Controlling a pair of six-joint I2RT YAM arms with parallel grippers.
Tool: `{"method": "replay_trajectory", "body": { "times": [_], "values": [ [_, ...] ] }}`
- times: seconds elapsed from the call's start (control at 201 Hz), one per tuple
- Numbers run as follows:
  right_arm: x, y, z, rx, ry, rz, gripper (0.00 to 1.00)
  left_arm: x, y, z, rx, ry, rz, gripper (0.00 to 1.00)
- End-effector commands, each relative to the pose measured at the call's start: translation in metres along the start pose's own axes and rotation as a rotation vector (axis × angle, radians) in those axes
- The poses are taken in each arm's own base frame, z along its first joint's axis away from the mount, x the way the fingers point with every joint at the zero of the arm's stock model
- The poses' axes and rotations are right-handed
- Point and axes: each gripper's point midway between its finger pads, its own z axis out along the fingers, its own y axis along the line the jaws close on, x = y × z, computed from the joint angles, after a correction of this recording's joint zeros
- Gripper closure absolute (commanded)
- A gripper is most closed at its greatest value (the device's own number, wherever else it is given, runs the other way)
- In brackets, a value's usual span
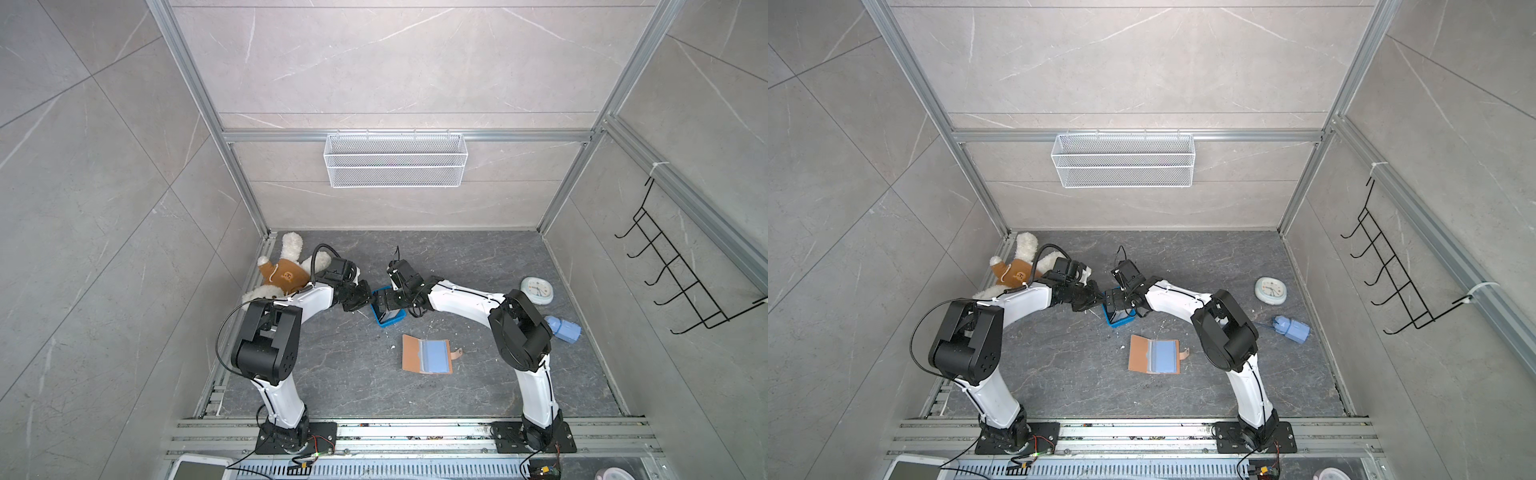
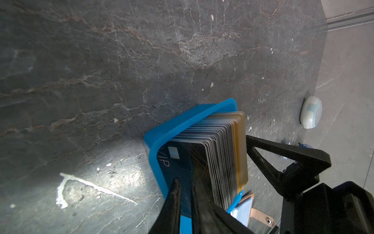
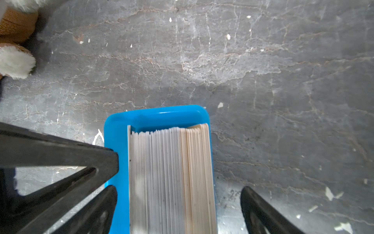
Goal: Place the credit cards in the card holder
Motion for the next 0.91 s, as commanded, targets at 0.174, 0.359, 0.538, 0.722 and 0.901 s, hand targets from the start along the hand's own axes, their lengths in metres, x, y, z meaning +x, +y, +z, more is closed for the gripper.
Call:
{"method": "replay_trajectory", "body": {
  "times": [0.174,0.359,0.538,0.722,0.901],
  "values": [
    [0.008,-0.004,0.004,0.034,0.03,-0.03,0.03,-0.008,-0.006,0.005,0.031,0.006,0.014,0.87],
    [0.009,-0.006,0.005,0.042,0.033,-0.033,0.03,-0.006,-0.005,0.007,0.033,0.016,0.014,0.88],
    [0.011,-0.009,0.005,0.06,0.04,-0.032,0.03,-0.005,-0.005,0.007,0.036,0.025,0.019,0.88],
    [0.009,-0.013,0.001,0.077,0.021,-0.015,0.05,-0.004,-0.004,0.009,0.037,0.032,0.02,0.88],
    [0.003,-0.013,-0.007,0.078,-0.003,-0.013,0.06,-0.001,-0.002,0.011,0.035,0.042,0.021,0.88]
  ]
}}
